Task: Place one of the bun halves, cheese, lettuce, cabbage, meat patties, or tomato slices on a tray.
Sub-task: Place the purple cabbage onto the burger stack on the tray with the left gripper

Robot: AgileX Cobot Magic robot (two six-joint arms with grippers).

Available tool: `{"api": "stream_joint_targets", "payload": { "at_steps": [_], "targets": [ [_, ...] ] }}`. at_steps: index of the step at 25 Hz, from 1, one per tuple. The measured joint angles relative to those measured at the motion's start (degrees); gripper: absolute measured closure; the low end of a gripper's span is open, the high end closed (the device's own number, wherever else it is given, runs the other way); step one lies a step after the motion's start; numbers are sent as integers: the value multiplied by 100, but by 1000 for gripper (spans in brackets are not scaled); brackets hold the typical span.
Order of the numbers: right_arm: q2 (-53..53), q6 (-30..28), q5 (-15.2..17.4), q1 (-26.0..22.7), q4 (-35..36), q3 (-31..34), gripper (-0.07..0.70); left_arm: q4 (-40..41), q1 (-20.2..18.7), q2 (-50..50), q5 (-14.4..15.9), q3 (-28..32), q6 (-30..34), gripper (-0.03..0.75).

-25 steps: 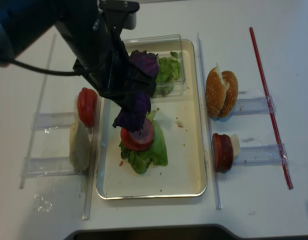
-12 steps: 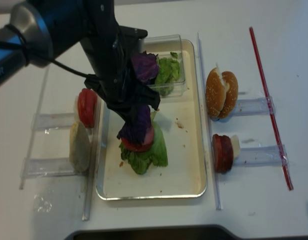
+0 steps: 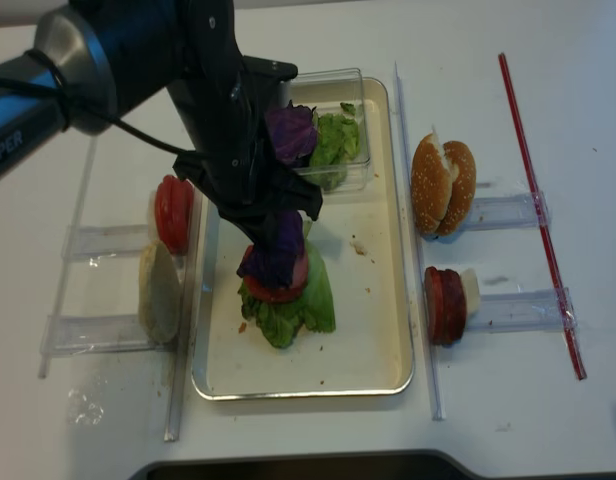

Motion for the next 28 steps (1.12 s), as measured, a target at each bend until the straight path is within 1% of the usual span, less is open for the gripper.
{"api": "stream_joint_targets", "payload": {
  "at_steps": [15,19,22,28],
  "targets": [
    [0,-22,0,0,0,0,158,-87,0,72,-46,0,0,678],
    [0,-22,0,0,0,0,158,-91,0,140,-46,0,0,666],
    [0,-22,0,0,0,0,158,-91,0,140,-58,0,0,616],
    [0,-22,0,0,0,0,158,-65,0,140,2,0,0,412]
  ]
}}
